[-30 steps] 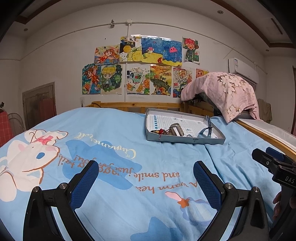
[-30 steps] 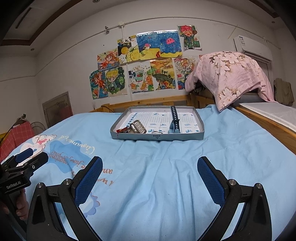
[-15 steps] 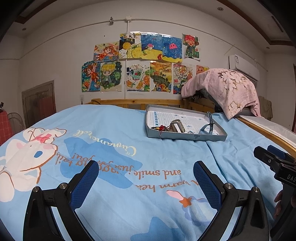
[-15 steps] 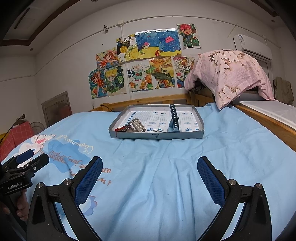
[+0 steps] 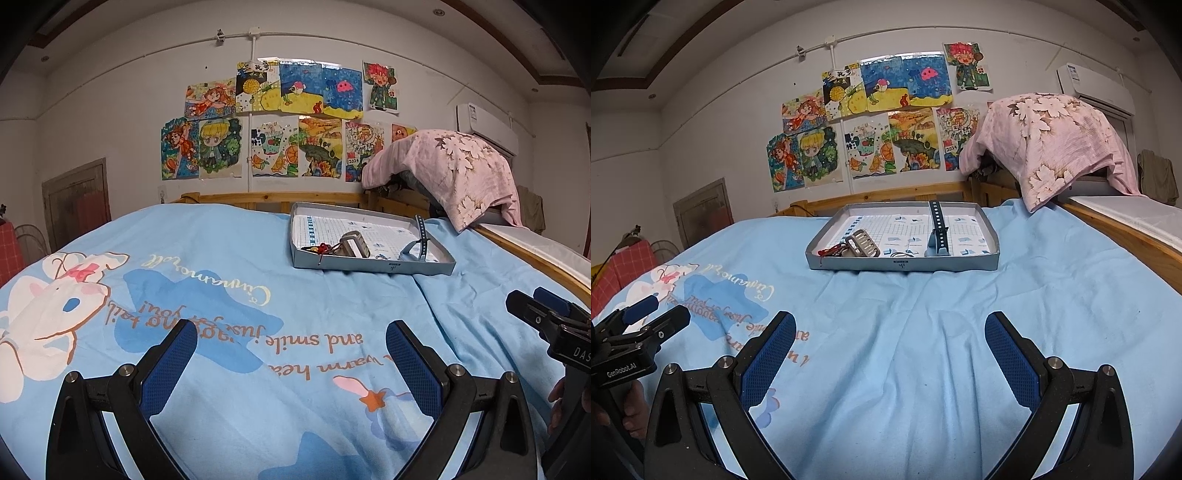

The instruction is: Organize jewelry

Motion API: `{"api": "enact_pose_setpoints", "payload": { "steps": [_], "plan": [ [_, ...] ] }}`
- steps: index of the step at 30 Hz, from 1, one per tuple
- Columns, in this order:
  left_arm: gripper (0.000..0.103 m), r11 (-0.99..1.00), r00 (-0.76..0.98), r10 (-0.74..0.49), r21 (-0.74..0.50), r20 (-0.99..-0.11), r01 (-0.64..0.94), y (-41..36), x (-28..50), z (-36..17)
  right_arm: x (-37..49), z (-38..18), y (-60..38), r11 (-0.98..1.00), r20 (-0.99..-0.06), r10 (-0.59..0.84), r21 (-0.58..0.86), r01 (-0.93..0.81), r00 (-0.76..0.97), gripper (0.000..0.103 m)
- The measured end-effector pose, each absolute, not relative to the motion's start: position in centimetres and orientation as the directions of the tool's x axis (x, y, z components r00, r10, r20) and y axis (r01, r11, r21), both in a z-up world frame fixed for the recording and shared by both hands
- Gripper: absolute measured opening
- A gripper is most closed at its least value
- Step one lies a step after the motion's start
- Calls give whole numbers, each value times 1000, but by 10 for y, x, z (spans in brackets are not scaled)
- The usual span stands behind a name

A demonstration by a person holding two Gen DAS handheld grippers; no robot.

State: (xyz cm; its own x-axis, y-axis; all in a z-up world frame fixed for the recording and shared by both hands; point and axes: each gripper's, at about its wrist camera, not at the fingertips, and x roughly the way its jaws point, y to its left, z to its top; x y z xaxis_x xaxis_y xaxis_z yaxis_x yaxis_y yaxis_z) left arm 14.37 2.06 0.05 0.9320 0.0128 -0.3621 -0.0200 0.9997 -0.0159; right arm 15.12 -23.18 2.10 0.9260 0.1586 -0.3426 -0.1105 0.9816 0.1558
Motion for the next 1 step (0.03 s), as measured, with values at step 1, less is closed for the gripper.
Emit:
{"api": "enact_pose_setpoints", "payload": {
  "steps": [1],
  "plan": [
    [103,1000,931,12,-16,-364,-20,21,144,0,152,20,-231,982,-344,158,155,-110,926,101]
  ]
}}
